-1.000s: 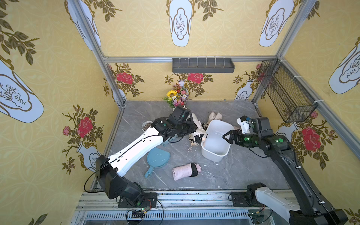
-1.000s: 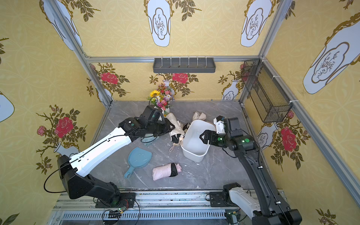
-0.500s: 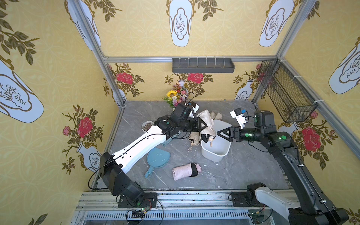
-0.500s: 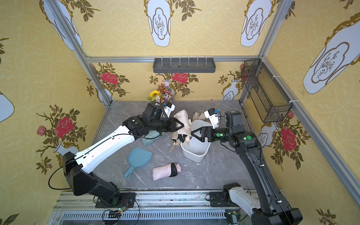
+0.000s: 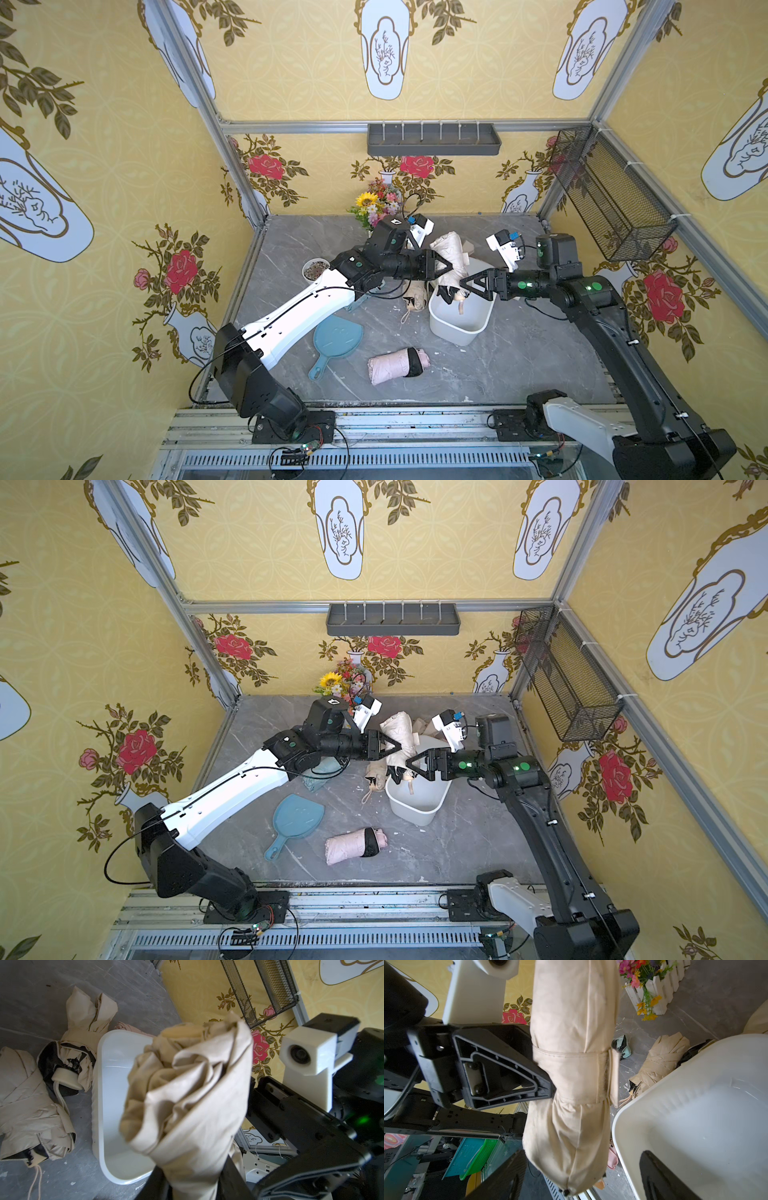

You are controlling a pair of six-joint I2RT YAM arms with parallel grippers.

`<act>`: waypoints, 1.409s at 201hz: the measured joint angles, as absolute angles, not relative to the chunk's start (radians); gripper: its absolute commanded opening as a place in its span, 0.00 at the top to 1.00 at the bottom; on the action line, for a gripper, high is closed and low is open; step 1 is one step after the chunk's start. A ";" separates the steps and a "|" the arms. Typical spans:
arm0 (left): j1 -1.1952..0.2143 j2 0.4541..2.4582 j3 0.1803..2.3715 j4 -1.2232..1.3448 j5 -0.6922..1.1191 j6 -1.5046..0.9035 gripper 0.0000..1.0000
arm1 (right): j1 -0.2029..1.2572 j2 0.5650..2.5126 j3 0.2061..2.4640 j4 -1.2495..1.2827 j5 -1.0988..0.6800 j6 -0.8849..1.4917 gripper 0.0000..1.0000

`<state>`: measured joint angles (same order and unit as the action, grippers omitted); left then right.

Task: Put the umbrella into the storage box
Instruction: Place the umbrella in the storage box.

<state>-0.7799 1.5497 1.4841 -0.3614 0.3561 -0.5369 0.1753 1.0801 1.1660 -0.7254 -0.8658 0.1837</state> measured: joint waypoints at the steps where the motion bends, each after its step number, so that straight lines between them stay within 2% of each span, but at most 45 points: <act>1: -0.780 1.550 1.484 -0.361 0.358 -0.537 0.85 | 0.175 1.080 1.166 -0.725 -0.868 0.184 0.17; 39: -0.786 1.550 1.483 -0.331 0.393 -0.533 0.85 | 0.175 1.100 1.170 -0.692 -0.922 0.207 0.21; 60: -0.790 1.550 1.475 -0.310 0.409 -0.532 0.85 | 0.175 1.114 1.174 -0.680 -0.937 0.221 0.27; 72: -0.790 1.546 1.465 -0.298 0.415 -0.532 0.85 | 0.175 1.120 1.176 -0.677 -0.943 0.234 0.34; 95: -0.792 1.536 1.450 -0.279 0.421 -0.535 0.85 | 0.175 1.123 1.177 -0.657 -0.963 0.245 0.53; 108: -0.792 1.533 1.450 -0.270 0.422 -0.535 0.85 | 0.174 1.123 1.177 -0.653 -0.976 0.257 0.59; 139: -0.792 1.532 1.444 -0.258 0.422 -0.535 0.77 | 0.171 1.121 1.174 -0.649 -0.991 0.262 0.78; 159: -0.792 1.522 1.419 -0.240 0.418 -0.550 0.72 | 0.171 1.119 1.161 -0.632 -0.999 0.266 0.84; 176: -0.792 1.511 1.392 -0.216 0.414 -0.563 0.64 | 0.171 1.115 1.145 -0.614 -1.009 0.288 0.88; 195: -0.792 1.499 1.361 -0.186 0.411 -0.577 0.49 | 0.172 1.103 1.120 -0.588 -1.015 0.318 0.93; 226: -0.792 1.462 1.307 -0.142 0.388 -0.587 0.37 | 0.175 1.084 1.093 -0.570 -0.962 0.373 0.95; 283: -0.714 1.349 1.225 -0.175 0.284 -0.614 0.33 | 0.166 1.080 1.090 -0.640 -0.741 0.448 0.96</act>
